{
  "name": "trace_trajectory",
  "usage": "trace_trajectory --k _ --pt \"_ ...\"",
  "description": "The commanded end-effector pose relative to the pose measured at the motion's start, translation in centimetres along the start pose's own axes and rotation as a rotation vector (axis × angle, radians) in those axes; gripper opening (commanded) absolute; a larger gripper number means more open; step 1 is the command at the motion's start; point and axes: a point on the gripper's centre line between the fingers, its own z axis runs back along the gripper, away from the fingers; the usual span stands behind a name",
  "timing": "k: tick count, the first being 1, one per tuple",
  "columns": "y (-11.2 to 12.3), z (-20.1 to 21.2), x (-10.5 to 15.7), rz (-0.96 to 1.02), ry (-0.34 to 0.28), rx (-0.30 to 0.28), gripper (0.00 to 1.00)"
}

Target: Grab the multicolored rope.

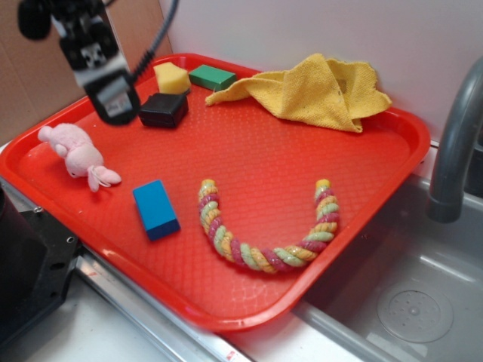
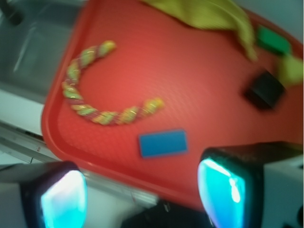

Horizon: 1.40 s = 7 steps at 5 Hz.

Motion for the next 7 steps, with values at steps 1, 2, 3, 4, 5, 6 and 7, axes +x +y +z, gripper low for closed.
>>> trace_trajectory --k 1,2,3,4,5,6,7 --pt "-4.0 -5.8 0.7 -0.393 -0.021 -0.09 1.0" --pt "-3.8 -7.1 1.5 -0.493 -0.045 -0.05 1.0" --pt "-3.8 -7.1 1.5 -0.493 -0.045 -0.05 1.0" --pt "-3.8 -7.1 1.5 -0.493 -0.045 -0.05 1.0" --pt "-5.0 -10.0 1.8 -0.645 -0.024 -0.022 1.0" --pt "-6.3 -12.2 1.6 -0.722 -0.007 -0.043 1.0" --pt "-6.2 -13.7 1.9 -0.744 0.015 -0.056 1.0"
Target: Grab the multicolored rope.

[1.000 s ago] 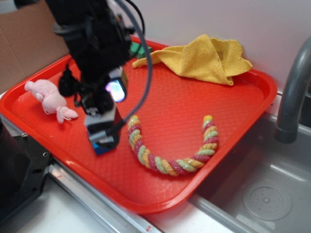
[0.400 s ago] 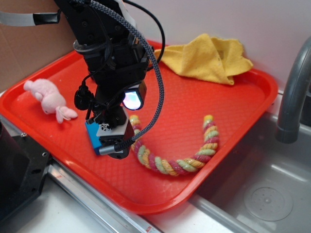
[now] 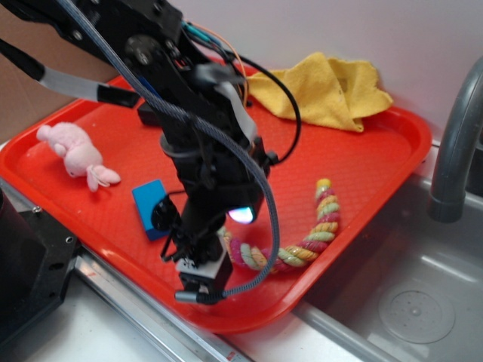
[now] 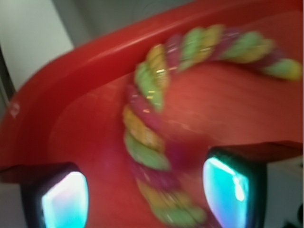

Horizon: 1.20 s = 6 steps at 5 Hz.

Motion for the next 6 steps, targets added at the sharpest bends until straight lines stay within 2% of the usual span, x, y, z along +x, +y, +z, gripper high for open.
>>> trace_trajectory --k 1,2,3,4,5,6 --pt "0.9 -1.7 0.1 -0.015 -0.006 -0.024 1.0" --pt "1.5 -2.3 0.2 0.007 0.004 -0.037 0.68" --pt "1.6 -2.3 0.1 0.022 0.002 -0.046 0.0" --pt "1.3 -1.4 -0.2 0.039 -0.006 -0.031 0.0" --pt "1.0 0.8 -1.4 0.159 0.001 -0.019 0.0" --pt "0.8 5.6 -4.6 0.41 0.011 -0.017 0.0"
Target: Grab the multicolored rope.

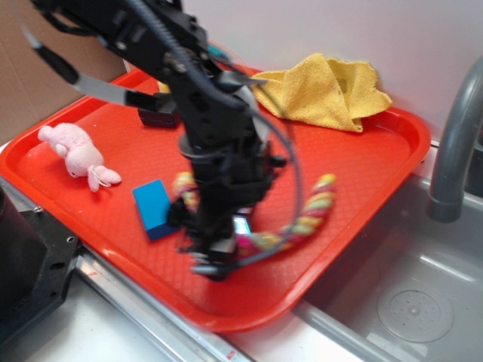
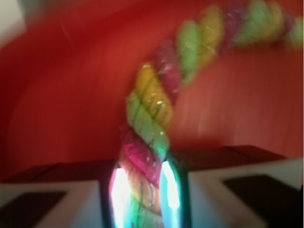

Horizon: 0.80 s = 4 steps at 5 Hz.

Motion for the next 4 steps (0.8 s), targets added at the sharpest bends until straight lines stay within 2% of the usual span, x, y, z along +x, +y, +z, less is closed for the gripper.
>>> trace_trajectory --k 1,2,3,4 --pt "0.6 9.4 -3.7 0.494 0.051 0.098 0.0" --pt "0.9 12.5 -2.8 0.744 0.01 0.112 0.0" --pt "2.3 14.9 -2.9 0.911 -0.02 0.071 0.0" --pt "3.0 16.5 -4.7 1.009 -0.062 0.086 0.0"
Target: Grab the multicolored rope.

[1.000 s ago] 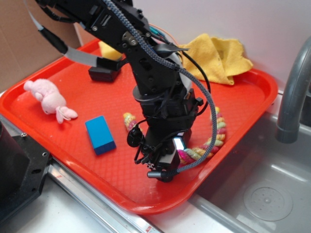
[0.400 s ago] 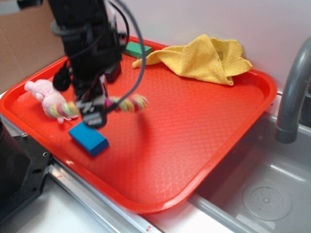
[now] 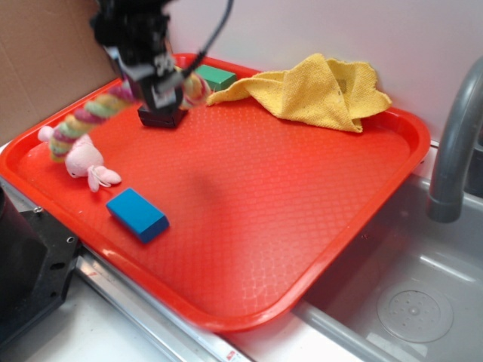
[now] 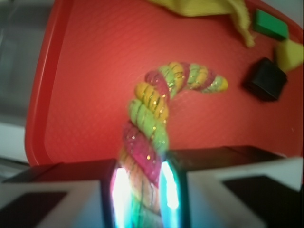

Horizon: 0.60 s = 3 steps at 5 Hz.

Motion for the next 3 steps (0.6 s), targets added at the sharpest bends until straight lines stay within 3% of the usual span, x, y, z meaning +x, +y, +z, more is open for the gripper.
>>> trace_trajectory --k 1,2,3 --pt "2.7 3.9 -1.4 0.188 -0.132 -0.024 0.0" --pt "5.1 4.8 -0.8 0.261 -0.147 -0.018 0.0" --pt "5.9 5.1 0.3 0.287 -0.146 -0.037 0.0"
